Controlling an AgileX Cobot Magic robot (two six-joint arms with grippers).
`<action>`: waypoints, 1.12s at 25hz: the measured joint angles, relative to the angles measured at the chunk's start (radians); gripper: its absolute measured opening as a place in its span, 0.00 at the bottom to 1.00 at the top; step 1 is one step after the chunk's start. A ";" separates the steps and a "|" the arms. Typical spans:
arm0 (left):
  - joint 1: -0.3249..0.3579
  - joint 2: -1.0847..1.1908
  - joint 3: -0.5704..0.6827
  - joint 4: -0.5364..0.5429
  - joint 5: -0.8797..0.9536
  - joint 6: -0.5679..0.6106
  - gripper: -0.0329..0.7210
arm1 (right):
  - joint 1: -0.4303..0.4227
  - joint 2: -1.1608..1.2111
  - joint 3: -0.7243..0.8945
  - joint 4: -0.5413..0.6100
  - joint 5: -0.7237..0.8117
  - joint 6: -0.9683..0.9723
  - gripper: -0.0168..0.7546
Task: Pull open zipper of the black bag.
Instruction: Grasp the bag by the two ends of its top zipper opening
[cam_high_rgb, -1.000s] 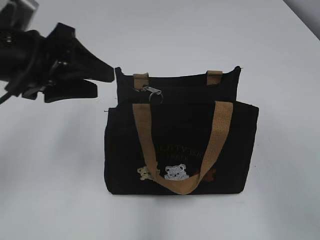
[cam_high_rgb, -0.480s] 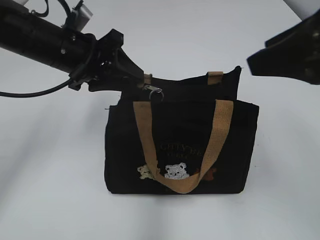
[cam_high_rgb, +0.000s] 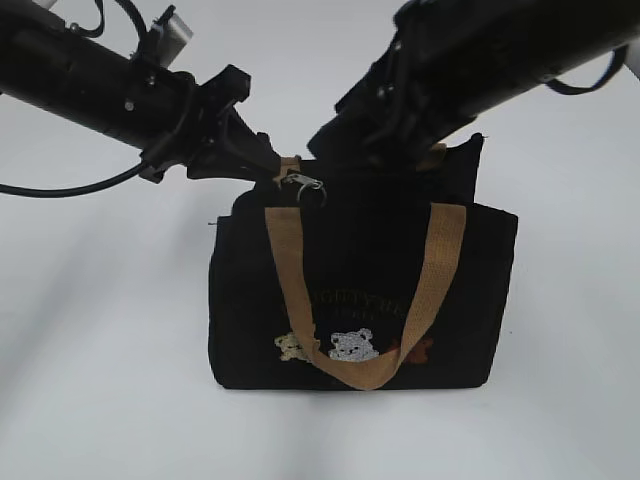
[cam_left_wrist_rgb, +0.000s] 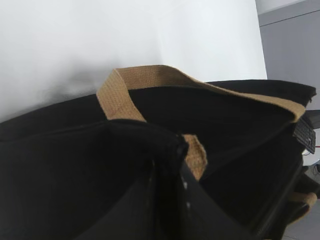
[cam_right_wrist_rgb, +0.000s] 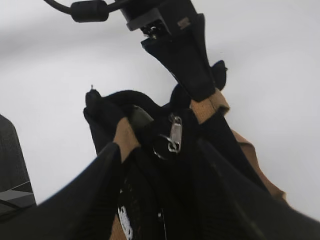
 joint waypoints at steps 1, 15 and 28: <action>0.000 -0.003 0.000 0.001 0.002 0.000 0.09 | 0.011 0.033 -0.017 -0.004 -0.003 -0.001 0.50; 0.000 -0.029 0.000 0.031 0.024 0.000 0.09 | 0.020 0.193 -0.090 -0.057 0.025 -0.030 0.50; 0.000 -0.029 0.000 0.037 0.025 0.000 0.09 | 0.020 0.235 -0.090 -0.131 0.008 -0.031 0.10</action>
